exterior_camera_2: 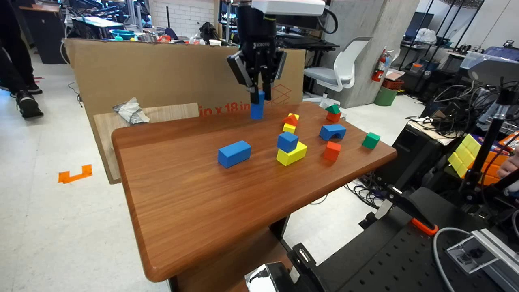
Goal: Pick up the cylindrical block and put it on the table
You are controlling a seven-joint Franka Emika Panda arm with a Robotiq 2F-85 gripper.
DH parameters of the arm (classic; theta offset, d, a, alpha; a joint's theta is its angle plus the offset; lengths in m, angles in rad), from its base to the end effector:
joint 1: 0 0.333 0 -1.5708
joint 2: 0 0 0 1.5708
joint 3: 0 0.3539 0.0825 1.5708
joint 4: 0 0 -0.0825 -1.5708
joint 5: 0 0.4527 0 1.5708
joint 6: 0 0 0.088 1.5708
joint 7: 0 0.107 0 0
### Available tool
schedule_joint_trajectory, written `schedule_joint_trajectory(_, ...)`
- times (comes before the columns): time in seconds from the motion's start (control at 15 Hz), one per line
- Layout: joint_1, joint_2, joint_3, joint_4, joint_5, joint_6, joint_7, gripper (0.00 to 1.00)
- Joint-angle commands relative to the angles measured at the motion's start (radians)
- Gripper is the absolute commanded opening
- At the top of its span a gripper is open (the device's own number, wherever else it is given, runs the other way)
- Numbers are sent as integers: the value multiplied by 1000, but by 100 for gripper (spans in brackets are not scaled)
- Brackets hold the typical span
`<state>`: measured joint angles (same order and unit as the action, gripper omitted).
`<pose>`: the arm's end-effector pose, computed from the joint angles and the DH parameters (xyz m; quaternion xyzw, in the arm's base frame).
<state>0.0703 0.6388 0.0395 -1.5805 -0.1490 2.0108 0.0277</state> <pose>0.7490 0.0701 0.2380 0.9904 0.0766 -0.0995 0.0586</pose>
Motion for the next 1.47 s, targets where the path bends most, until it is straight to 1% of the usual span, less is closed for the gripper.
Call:
schedule_joint_trajectory(0.0,22,112,-14,181,8,-114,8,8)
schedule_joint_trajectory(0.47,25,240,-17,341,12,-211,0,8)
schedule_joint_trajectory(0.73,26,269,-16,386,10,-241,-8,8)
schedule_joint_trajectory(0.8,27,268,-16,389,9,-244,-9,58)
schedule_joint_trajectory(0.87,26,258,-13,380,9,-238,-14,61)
schedule_joint_trajectory(0.93,24,246,-11,367,11,-232,-19,66)
schedule_joint_trajectory(1.2,8,153,10,281,32,-204,-59,96)
schedule_joint_trajectory(1.27,6,118,13,247,42,-183,-54,100)
schedule_joint_trajectory(1.4,6,46,11,186,57,-155,-36,100)
